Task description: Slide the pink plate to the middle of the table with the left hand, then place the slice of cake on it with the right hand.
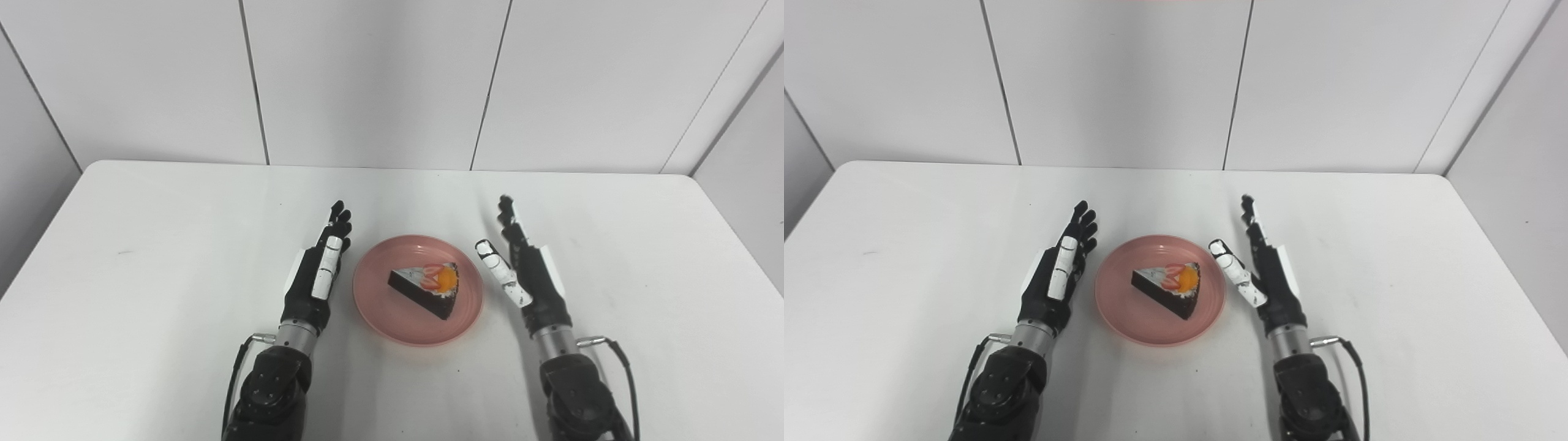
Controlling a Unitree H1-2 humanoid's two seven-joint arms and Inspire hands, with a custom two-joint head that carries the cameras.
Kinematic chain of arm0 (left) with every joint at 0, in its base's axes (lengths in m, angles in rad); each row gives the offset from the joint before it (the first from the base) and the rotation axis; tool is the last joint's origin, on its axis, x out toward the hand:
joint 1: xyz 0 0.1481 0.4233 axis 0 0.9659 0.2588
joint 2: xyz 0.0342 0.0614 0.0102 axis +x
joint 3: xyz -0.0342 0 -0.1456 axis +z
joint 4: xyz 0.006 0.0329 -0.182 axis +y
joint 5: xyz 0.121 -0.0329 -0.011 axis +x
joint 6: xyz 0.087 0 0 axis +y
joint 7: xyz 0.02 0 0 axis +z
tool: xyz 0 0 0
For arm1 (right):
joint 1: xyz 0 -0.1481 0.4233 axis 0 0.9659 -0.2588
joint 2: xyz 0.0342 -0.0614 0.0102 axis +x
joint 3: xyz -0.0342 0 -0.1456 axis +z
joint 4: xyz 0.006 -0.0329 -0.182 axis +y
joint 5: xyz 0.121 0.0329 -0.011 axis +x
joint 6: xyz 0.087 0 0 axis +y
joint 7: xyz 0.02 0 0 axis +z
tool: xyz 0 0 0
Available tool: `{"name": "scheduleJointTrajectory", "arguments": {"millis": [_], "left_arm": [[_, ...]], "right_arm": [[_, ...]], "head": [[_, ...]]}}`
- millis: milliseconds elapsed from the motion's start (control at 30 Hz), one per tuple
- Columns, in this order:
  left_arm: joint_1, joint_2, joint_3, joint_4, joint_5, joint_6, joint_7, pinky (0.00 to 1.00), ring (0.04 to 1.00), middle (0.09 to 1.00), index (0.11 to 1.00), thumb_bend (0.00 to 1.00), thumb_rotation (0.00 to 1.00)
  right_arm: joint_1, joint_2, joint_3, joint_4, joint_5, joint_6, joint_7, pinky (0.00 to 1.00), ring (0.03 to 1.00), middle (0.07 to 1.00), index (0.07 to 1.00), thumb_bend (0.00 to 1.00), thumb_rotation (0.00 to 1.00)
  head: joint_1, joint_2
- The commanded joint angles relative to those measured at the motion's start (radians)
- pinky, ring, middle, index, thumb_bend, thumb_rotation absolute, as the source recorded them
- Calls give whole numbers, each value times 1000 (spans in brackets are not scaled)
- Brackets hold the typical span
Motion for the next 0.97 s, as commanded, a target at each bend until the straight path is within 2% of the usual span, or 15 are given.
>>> {"name": "scheduleJointTrajectory", "arguments": {"millis": [0, 200, 367, 500, 600, 733, 833, 933], "left_arm": [[36, 24, 7, 19, -3, -23, -13, 1000, 1000, 1000, 1000, 697, 1000], [43, 28, 9, 8, -2, -17, -8, 1000, 1000, 1000, 1000, 686, 1000], [45, 23, 13, -1, 8, -2, 8, 1000, 1000, 1000, 1000, 661, 1000], [49, 21, 15, -13, 6, 16, 8, 1000, 1000, 1000, 1000, 665, 1000], [52, 18, 16, -26, 4, 38, 8, 1000, 1000, 1000, 1000, 678, 1000], [57, 12, 19, -38, -7, 55, 2, 1000, 1000, 1000, 1000, 691, 1000], [61, 7, 20, -36, -18, 52, -3, 1000, 1000, 1000, 1000, 704, 1000], [67, 3, 21, -46, -23, 64, 1, 1000, 1000, 1000, 1000, 718, 1000]], "right_arm": [[-11, 16, -9, -27, 39, 4, 13, 1000, 1000, 1000, 1000, 503, 842], [-5, 42, -5, -7, 67, 3, 19, 1000, 1000, 1000, 1000, 480, 817], [-6, 61, -13, -7, 98, 34, 20, 1000, 1000, 1000, 1000, 518, 822], [-5, 66, -20, -9, 124, 27, 28, 1000, 1000, 1000, 1000, 510, 824], [-2, 72, -31, -14, 140, 23, 21, 1000, 1000, 1000, 1000, 541, 808], [11, 74, -40, -41, 132, 38, 9, 1000, 1000, 1000, 1000, 553, 835], [21, 71, -48, -45, 118, 42, -9, 1000, 1000, 1000, 1000, 621, 874], [25, 79, -61, -40, 138, 29, -13, 1000, 1000, 1000, 1000, 618, 890]], "head": [[0, -1], [-1, -2], [-1, -2], [-1, 0], [-1, 0], [-3, -2], [-3, -2], [3, -1]]}}
